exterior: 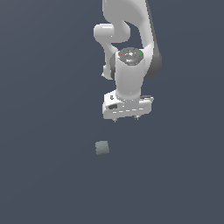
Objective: Pick up the object and move it to a goal position.
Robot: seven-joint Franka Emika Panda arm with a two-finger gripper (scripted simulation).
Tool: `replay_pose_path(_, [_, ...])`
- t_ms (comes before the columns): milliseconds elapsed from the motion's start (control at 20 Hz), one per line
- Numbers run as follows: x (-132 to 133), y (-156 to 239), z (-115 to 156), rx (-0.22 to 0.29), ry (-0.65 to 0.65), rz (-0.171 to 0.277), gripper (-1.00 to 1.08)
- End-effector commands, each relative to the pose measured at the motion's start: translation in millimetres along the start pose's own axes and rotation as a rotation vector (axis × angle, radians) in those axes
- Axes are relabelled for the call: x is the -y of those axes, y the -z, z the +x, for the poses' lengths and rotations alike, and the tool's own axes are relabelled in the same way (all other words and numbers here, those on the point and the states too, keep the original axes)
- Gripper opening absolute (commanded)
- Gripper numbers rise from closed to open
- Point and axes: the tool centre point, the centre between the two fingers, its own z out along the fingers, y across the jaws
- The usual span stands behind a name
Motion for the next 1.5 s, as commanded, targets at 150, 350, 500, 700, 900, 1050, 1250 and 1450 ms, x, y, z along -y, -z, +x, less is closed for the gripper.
replay_pose_path(150, [-15,-9,10,0.004,0.005,-0.005,1.0])
replay_pose_path(350, [-35,-21,23,0.009,0.012,-0.011,1.0])
replay_pose_path(500, [-54,-33,33,0.014,0.018,-0.018,1.0])
replay_pose_path(700, [-82,-51,46,0.022,0.028,-0.028,1.0])
replay_pose_path(900, [-104,-65,54,0.028,0.036,-0.037,1.0])
replay_pose_path(1050, [-116,-73,57,0.032,0.04,-0.041,1.0])
replay_pose_path(1250, [-125,-79,60,0.035,0.044,-0.045,1.0])
replay_pose_path(1450, [-127,-80,59,0.036,0.043,-0.045,1.0])
